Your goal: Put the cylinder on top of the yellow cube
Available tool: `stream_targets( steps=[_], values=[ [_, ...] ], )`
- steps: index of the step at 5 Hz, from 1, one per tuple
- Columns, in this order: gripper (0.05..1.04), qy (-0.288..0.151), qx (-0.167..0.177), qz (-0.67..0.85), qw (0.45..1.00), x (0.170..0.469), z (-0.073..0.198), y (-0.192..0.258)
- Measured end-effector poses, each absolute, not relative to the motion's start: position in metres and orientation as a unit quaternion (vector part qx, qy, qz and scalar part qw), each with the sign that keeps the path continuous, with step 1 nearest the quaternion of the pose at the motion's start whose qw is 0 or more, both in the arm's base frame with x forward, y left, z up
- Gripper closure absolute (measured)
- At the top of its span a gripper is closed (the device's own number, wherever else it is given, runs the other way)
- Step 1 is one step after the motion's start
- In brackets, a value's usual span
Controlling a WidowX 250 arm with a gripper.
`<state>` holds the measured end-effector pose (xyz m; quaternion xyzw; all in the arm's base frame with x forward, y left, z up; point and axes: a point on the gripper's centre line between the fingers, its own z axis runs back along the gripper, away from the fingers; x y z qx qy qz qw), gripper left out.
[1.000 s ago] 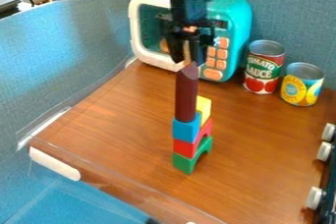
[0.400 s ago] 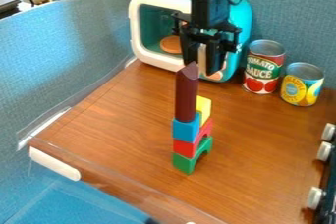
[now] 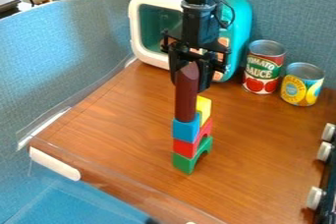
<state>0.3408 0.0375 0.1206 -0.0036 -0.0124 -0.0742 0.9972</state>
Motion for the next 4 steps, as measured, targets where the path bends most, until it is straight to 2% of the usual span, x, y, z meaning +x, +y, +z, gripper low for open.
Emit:
stream_targets(
  steps=[4],
  values=[
    [0.543,0.009,-0.021,-0.071,0.997,0.3344,0.1122,0.0322]
  ],
)
